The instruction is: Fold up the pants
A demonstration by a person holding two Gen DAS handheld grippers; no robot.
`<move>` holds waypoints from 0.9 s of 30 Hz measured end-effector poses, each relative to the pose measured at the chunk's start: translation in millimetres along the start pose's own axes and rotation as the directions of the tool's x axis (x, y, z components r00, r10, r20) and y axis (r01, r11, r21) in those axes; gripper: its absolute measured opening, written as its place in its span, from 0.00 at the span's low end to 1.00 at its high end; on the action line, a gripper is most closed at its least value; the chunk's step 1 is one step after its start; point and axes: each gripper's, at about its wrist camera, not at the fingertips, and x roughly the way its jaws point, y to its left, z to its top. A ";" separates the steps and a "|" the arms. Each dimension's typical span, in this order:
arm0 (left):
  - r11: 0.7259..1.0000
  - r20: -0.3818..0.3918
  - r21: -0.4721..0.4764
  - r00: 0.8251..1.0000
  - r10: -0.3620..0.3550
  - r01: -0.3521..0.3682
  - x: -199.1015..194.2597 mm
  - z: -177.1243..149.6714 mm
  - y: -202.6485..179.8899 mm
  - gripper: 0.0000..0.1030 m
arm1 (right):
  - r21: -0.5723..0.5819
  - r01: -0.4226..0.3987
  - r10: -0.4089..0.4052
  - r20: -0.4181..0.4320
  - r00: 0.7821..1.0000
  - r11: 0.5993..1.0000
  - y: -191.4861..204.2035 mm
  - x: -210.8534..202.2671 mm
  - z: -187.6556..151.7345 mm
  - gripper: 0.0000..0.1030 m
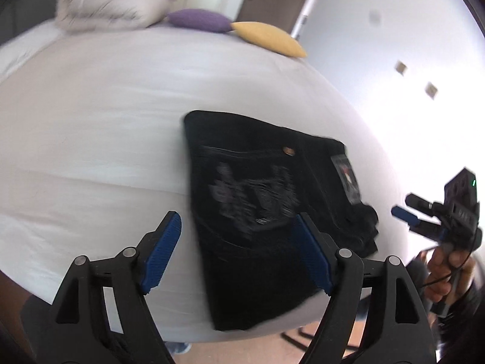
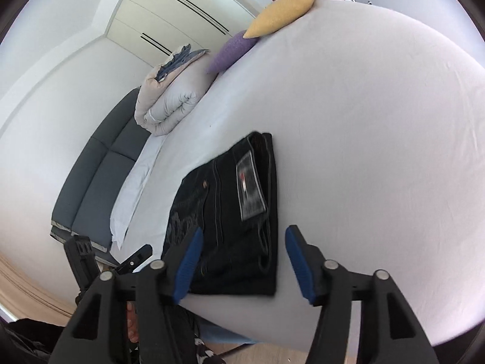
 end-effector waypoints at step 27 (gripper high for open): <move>0.985 -0.254 -0.090 0.954 -0.162 0.144 88.4 41.9 20.8 0.27 | -0.043 0.076 -0.083 -0.225 0.971 0.996 4.7 110.3 32.7 0.24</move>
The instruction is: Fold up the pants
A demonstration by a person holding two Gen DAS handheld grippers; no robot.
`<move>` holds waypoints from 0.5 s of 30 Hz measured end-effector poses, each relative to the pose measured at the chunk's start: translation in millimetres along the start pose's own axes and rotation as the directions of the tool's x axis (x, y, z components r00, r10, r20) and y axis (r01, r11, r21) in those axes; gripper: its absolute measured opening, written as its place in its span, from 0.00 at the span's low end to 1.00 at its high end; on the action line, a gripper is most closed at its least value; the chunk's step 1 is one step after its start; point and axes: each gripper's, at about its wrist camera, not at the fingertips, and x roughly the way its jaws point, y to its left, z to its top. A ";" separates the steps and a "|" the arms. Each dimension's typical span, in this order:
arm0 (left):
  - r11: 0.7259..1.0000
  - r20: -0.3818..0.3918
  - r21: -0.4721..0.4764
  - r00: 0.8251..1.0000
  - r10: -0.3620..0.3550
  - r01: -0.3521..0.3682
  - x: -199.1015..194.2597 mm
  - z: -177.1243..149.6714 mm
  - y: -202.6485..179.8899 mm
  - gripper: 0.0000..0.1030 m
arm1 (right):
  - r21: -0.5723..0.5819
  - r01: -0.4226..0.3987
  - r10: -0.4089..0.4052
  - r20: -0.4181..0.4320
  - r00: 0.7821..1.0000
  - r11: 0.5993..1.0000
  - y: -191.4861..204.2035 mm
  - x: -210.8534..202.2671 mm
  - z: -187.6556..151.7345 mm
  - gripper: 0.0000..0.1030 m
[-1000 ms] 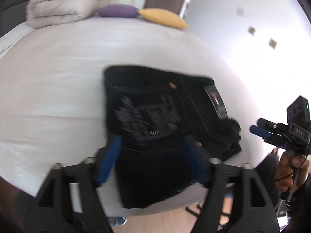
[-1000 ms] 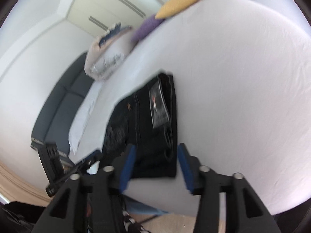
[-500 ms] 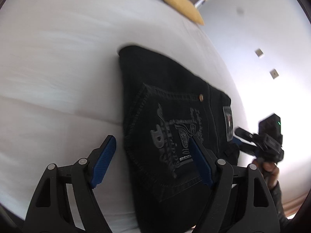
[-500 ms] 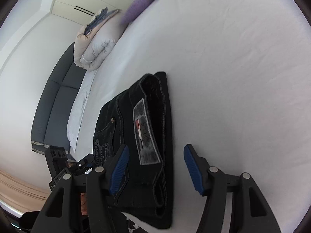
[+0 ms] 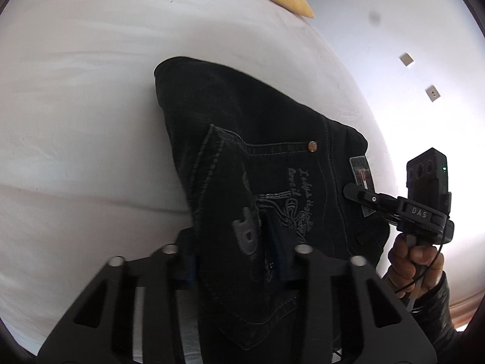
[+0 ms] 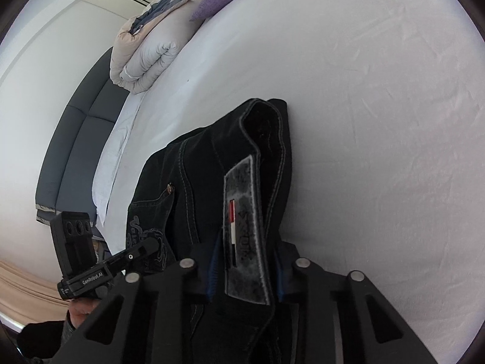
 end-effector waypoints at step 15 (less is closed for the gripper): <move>0.979 0.133 0.201 0.991 0.009 -0.036 -30.3 73.6 -68.5 0.17 | -0.230 0.081 -0.045 0.157 0.987 0.970 53.3 -72.8 43.2 0.18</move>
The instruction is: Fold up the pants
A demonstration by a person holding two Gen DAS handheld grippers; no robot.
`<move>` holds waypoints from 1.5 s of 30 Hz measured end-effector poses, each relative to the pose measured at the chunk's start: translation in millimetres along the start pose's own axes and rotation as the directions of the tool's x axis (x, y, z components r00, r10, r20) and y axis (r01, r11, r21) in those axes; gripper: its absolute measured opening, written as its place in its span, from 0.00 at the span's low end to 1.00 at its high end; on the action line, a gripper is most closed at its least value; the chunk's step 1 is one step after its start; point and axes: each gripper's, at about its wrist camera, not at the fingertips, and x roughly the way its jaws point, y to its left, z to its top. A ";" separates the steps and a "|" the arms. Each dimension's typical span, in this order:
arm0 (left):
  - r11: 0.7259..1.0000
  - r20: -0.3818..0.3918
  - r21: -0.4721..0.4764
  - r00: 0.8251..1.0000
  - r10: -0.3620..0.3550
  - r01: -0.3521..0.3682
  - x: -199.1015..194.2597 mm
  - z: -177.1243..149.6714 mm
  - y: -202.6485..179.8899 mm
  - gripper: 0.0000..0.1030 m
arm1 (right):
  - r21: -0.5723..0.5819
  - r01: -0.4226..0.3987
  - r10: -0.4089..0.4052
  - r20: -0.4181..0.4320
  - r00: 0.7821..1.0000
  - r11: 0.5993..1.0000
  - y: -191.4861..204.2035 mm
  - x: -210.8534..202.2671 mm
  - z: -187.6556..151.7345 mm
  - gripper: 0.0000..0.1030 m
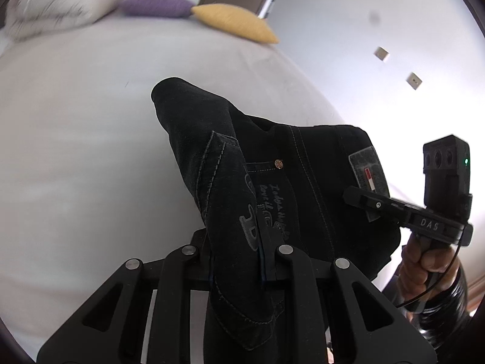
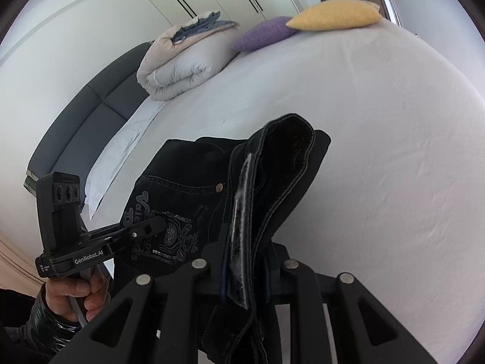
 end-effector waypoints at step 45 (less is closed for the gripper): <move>0.885 0.457 0.109 0.813 0.361 -0.454 -46.0 -61.9 -53.4 0.96 | 0.092 0.232 -0.249 0.288 0.925 0.968 -25.4 -83.4 -62.1 0.77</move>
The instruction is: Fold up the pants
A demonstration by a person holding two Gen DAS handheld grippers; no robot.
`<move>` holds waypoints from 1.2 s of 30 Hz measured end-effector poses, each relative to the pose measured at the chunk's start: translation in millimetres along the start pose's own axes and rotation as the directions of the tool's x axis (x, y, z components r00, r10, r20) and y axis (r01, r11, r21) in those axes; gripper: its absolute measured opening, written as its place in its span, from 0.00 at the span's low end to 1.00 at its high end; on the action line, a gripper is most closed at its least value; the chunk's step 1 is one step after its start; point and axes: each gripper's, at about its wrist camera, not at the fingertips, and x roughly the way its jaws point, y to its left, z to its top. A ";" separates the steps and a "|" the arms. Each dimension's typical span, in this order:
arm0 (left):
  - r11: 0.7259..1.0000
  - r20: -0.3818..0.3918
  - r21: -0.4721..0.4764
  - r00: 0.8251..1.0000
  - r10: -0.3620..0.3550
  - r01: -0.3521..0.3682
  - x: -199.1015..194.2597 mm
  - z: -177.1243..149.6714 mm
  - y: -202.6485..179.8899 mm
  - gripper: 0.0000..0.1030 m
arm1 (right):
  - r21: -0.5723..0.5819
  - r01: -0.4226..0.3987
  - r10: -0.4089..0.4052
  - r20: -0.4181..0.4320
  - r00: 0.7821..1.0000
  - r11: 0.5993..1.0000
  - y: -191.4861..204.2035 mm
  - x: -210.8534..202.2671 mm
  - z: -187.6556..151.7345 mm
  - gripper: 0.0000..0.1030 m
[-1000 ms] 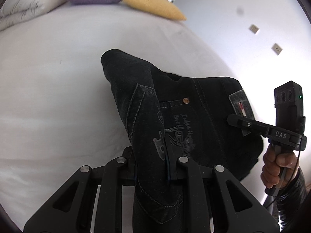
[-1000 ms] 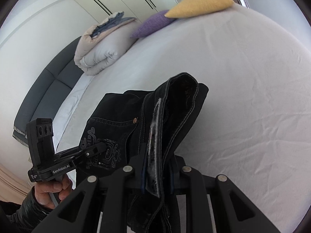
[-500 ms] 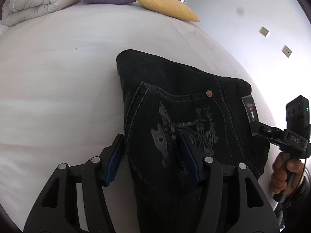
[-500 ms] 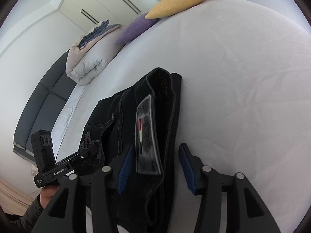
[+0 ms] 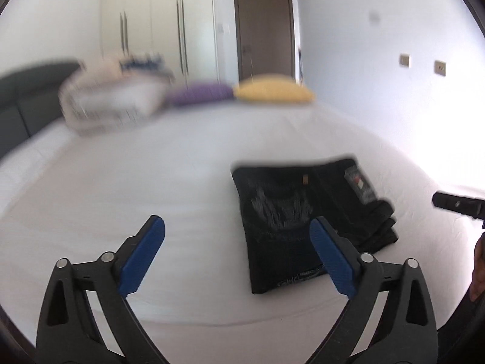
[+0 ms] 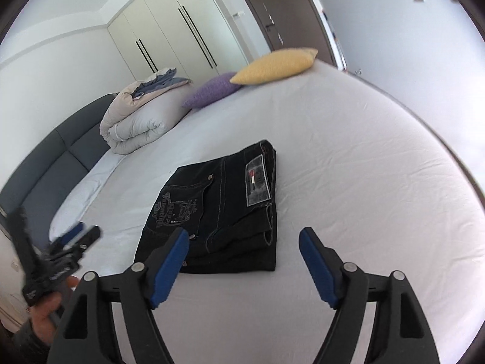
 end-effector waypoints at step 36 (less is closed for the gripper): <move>0.985 -0.138 -0.107 0.983 0.122 -0.137 -119.5 -0.6 -26.4 1.00 | -0.115 0.324 -0.293 0.228 0.929 0.939 86.1 -128.9 -2.1 1.00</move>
